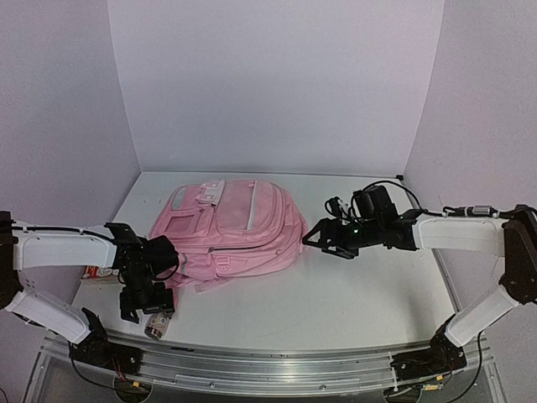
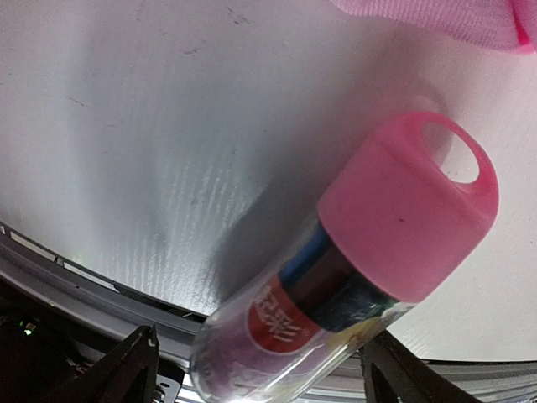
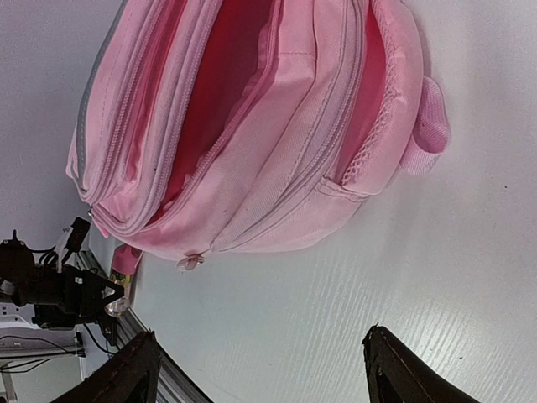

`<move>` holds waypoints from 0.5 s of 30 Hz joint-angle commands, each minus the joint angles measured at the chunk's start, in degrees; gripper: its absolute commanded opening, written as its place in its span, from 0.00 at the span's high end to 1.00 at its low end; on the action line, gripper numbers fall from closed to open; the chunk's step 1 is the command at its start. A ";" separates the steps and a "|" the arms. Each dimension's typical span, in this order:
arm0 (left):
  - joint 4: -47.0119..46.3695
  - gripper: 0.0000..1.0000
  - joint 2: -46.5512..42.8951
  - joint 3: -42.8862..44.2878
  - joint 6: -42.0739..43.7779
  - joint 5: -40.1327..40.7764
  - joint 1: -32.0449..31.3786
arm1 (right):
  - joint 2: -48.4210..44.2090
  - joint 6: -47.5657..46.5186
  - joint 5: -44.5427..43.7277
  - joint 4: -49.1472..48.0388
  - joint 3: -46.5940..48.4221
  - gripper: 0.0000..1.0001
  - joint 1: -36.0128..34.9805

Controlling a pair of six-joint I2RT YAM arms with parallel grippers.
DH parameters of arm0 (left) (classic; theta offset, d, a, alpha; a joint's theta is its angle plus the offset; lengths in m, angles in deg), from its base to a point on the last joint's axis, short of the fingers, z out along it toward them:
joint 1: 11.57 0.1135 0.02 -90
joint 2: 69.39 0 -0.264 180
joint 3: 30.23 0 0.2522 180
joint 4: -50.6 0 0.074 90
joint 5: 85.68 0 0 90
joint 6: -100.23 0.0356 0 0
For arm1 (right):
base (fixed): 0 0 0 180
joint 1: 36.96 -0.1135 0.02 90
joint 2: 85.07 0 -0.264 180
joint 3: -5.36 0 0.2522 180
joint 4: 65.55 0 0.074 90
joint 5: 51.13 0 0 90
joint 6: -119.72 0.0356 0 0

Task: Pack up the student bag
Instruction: Pick up the stationery from the center of the board.

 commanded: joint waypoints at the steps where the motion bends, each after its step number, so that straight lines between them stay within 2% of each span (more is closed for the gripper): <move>1: -10.97 0.28 0.96 -1.38 1.59 -1.98 -0.11 | -0.77 0.23 0.78 -2.01 0.06 0.20 0.15; 7: -14.51 0.65 6.77 0.02 5.91 -1.14 -0.18 | -2.82 -0.35 0.68 -1.99 -0.90 0.20 0.20; 13: -14.98 0.62 12.49 2.85 9.87 3.72 -0.58 | -4.66 -0.35 1.48 -1.99 -1.32 0.20 0.23; 15: -14.99 0.67 15.05 3.74 9.81 5.31 -0.76 | -5.37 -0.41 1.61 -2.00 -1.55 0.20 0.25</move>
